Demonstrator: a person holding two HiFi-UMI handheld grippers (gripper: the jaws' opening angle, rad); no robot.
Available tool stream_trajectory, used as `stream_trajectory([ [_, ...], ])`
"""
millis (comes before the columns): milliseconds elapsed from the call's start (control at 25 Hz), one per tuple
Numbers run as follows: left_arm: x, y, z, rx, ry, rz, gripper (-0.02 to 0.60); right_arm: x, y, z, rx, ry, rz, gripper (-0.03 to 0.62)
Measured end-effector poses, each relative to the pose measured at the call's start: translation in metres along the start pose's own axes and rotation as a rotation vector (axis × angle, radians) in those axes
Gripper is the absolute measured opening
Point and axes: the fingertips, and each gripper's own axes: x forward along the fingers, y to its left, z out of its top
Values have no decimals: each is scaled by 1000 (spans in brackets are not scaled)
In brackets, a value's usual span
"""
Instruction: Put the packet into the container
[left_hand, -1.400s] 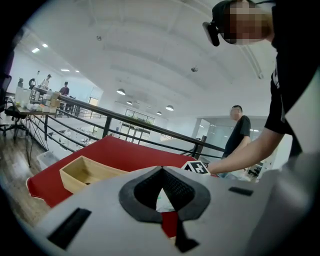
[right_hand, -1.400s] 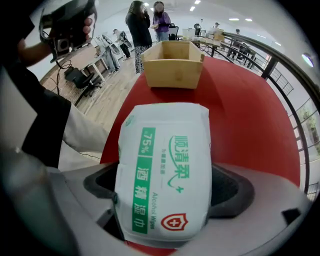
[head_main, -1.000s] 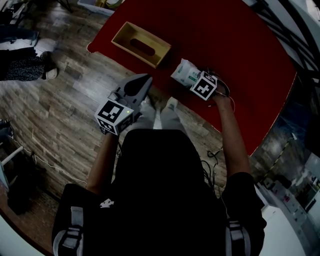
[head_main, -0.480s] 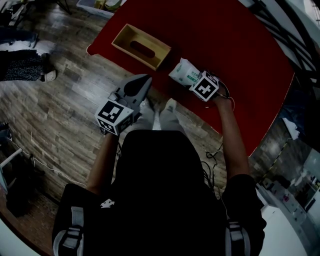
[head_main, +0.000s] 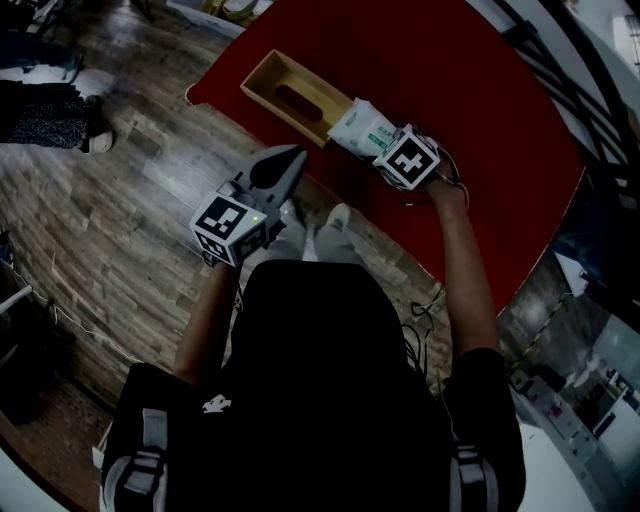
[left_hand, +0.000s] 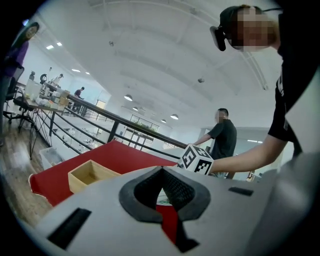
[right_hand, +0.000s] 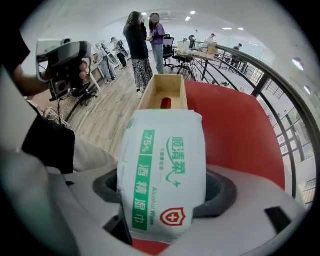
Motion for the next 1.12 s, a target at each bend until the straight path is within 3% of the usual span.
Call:
stream_trajectory([
  [680, -33, 40, 8, -7, -42, 112, 3, 16, -13, 111, -111, 39, 30, 383],
  [1120, -60, 79, 6, -37, -61, 192, 3, 43, -15, 173, -69, 33, 27, 383],
])
